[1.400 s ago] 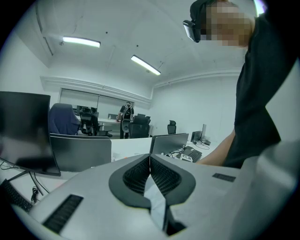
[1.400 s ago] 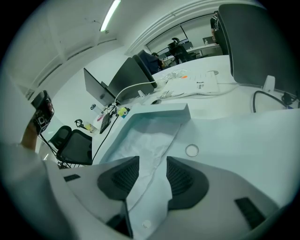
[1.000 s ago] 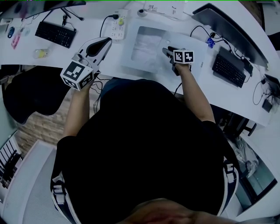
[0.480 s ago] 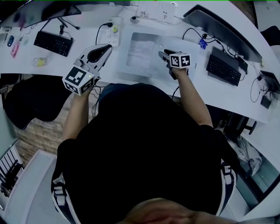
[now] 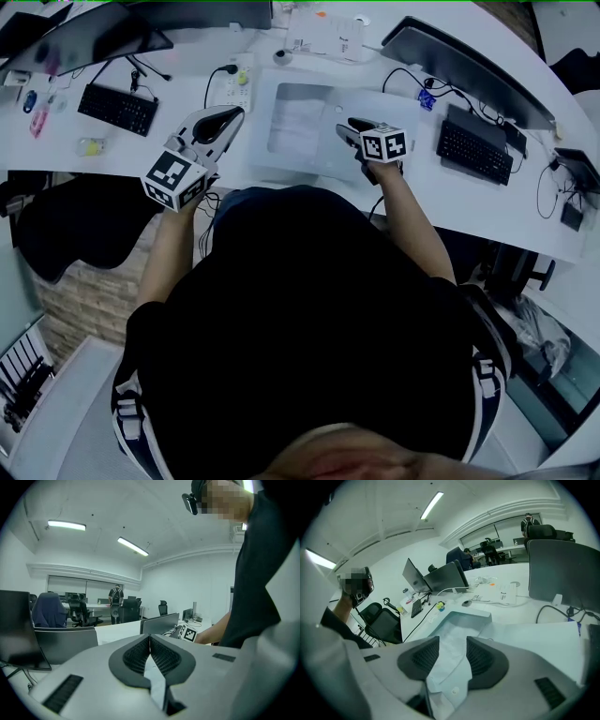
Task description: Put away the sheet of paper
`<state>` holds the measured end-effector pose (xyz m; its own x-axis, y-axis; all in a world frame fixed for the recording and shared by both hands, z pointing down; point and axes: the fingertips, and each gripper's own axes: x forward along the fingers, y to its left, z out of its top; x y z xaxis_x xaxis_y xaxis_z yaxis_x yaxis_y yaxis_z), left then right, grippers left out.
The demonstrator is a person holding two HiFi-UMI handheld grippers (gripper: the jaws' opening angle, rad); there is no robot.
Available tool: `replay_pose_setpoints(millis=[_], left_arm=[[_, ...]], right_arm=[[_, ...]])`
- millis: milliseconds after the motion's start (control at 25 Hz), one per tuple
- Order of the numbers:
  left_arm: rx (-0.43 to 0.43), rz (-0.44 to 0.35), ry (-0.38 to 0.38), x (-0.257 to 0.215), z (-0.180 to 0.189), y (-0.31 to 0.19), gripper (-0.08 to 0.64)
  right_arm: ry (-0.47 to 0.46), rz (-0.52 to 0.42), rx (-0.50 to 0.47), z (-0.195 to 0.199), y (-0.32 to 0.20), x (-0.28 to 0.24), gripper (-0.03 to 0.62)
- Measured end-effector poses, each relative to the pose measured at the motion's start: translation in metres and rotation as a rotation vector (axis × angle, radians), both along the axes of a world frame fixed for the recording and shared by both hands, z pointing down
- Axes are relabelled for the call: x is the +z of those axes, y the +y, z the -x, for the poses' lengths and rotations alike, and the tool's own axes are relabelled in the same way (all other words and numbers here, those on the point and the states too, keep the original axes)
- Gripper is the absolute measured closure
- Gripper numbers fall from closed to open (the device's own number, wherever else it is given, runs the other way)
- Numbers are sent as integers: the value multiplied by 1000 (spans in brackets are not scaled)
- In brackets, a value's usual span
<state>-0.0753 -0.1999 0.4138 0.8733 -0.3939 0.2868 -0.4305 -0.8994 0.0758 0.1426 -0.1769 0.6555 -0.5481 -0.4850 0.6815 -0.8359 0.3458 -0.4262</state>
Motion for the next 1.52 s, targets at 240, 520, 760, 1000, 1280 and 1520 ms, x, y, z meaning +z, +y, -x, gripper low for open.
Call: replay_pose_setpoints(millis=[240,520,760,1000,1280,1520], left_arm=[[20,3,-7,-1,-7,14,538],[59,-6,-10,-5,-20,19,538],[85,-28,-20,-17,-29,28,538],[112,-46,-22,-20,-41,28,538],[131,-68,-16,-34,-54,29,538],[150,-105,-6,-52,-63,32,538]], right_arm=[[-4,-29,-3,3,20,-17,419],[23,-67,30,-11,24,-36,419],[48,-120,68,-25,31,-56,450],[71,-166,117,-42,33,-73,511],[98,-238,143,-52,25,-106,563],[71,-342,149,-53,24,-146,577]])
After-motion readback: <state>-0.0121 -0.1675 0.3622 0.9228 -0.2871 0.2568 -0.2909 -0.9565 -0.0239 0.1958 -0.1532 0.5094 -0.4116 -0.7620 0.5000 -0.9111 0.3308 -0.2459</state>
